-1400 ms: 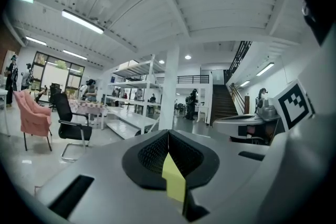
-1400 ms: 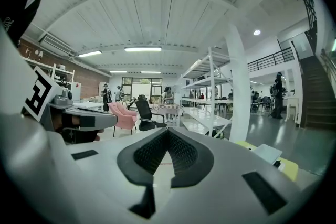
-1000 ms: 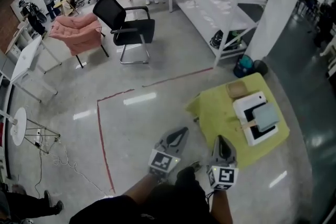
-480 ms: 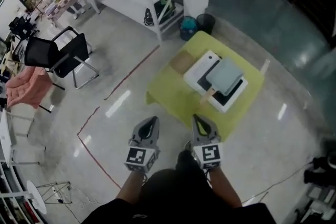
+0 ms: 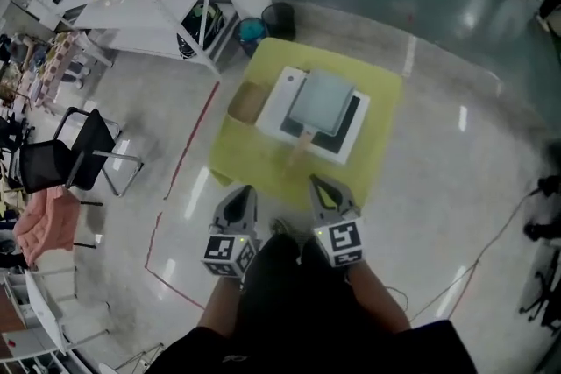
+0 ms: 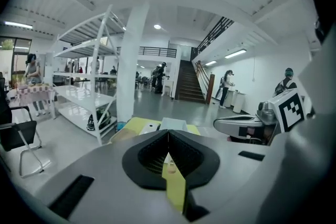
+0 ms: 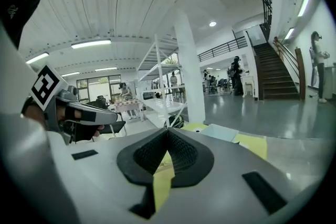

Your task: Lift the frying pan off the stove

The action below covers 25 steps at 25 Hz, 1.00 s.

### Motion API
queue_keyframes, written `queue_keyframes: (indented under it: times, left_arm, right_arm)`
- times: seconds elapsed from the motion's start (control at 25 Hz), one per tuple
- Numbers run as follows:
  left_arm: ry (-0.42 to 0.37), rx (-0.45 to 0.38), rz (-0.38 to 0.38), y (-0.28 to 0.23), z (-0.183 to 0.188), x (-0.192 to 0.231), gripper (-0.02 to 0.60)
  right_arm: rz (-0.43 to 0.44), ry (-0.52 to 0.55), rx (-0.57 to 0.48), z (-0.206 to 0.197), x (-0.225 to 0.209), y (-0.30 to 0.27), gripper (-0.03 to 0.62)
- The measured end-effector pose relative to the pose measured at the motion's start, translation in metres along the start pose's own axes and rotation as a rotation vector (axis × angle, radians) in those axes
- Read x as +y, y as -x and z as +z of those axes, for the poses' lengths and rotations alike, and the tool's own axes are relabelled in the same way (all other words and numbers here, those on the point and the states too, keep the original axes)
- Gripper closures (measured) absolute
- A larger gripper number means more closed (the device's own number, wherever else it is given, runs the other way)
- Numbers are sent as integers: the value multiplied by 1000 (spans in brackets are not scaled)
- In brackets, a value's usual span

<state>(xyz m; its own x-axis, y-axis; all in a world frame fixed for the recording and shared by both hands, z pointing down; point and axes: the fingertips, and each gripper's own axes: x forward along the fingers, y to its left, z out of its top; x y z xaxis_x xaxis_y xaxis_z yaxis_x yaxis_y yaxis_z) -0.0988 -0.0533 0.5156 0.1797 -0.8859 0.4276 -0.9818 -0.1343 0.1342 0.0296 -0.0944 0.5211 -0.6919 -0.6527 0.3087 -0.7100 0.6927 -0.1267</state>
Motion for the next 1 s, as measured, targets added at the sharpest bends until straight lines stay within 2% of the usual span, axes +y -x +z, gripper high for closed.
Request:
queue_keyframes:
  times: [0.28, 0.48, 0.76, 1.0]
  left_arm:
    - [-36, 58, -95, -40, -8, -13, 538]
    - [-48, 87, -155, -61, -6, -7, 538]
    - [-35, 139, -226, -88, -8, 12, 537]
    - [-19, 192, -268, -113, -19, 31, 537]
  right_arm:
    - [-45, -56, 50, -23, -18, -7, 577]
    - [-94, -122, 110, -43, -32, -22, 577]
    - [-125, -413, 172, -74, -51, -62, 577]
    - [-170, -543, 214, -89, -61, -90, 577]
